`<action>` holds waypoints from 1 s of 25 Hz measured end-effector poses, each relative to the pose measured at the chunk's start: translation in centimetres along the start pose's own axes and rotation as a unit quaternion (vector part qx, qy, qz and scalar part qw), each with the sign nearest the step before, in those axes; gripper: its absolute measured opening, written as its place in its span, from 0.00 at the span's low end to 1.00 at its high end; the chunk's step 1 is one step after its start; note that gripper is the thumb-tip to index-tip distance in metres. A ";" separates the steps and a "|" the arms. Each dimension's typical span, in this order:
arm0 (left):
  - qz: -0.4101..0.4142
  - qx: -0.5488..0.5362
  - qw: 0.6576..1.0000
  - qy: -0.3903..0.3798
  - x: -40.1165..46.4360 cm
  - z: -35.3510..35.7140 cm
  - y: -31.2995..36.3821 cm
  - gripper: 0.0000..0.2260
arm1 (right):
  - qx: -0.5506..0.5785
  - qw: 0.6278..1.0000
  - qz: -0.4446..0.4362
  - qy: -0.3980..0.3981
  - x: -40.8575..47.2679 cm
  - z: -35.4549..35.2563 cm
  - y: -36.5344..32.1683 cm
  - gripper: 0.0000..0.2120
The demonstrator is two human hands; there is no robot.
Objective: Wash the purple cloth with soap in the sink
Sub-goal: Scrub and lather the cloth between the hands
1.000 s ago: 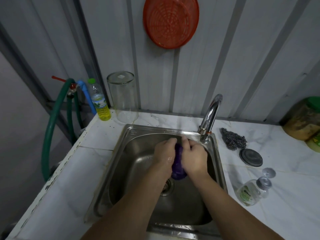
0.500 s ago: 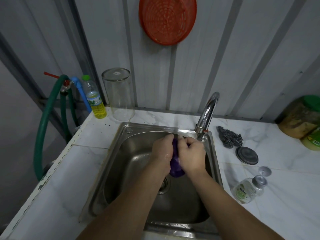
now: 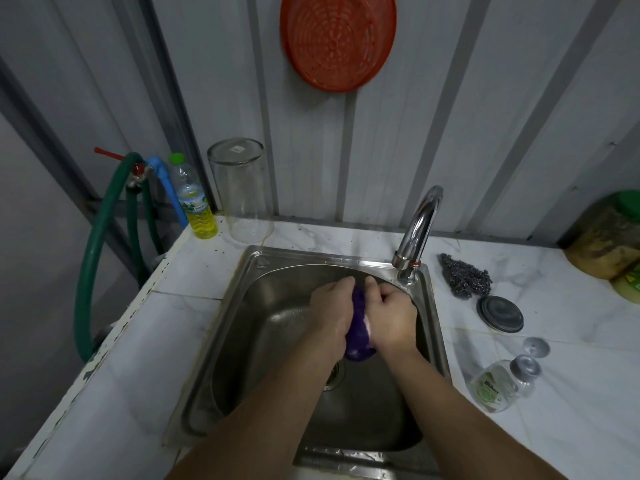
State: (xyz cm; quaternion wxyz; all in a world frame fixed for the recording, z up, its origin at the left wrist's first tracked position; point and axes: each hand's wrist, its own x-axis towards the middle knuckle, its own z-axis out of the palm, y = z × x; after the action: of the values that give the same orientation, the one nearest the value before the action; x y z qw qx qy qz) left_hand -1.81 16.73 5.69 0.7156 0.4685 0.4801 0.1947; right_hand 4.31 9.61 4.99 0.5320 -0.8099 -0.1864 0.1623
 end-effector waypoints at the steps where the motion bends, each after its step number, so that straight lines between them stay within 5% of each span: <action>1: 0.004 -0.008 1.000 0.017 0.5 -0.1 0.3 0.12 | 0.006 1.000 -0.024 0.001 -0.7 0.4 -0.2 0.22; 5: -0.015 -0.015 0.999 0.031 2.3 -0.7 0.3 0.11 | 0.004 0.993 -0.116 0.001 -3.7 2.4 -0.4 0.19; 11: -0.044 -0.014 0.999 -0.017 1.0 0.5 -0.3 0.08 | -0.028 0.999 0.017 0.014 1.4 0.0 0.5 0.21; 15: -0.016 0.012 0.999 0.035 2.5 0.1 0.2 0.11 | 0.010 1.000 -0.016 -0.004 -0.8 1.5 1.0 0.24; 18: -0.015 0.053 0.998 0.005 3.4 -0.5 -0.1 0.10 | 0.032 0.998 -0.050 -0.002 -1.9 2.6 1.0 0.26; 25: -0.043 -0.010 0.999 -0.030 1.3 0.3 -1.2 0.11 | 0.023 0.996 0.087 0.006 1.5 0.5 2.7 0.22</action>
State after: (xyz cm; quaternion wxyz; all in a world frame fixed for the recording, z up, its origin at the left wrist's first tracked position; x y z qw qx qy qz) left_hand -1.11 16.96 4.02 0.7423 0.4456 0.4760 0.1544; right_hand 5.77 9.72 2.25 0.5356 -0.8114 -0.1081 0.2077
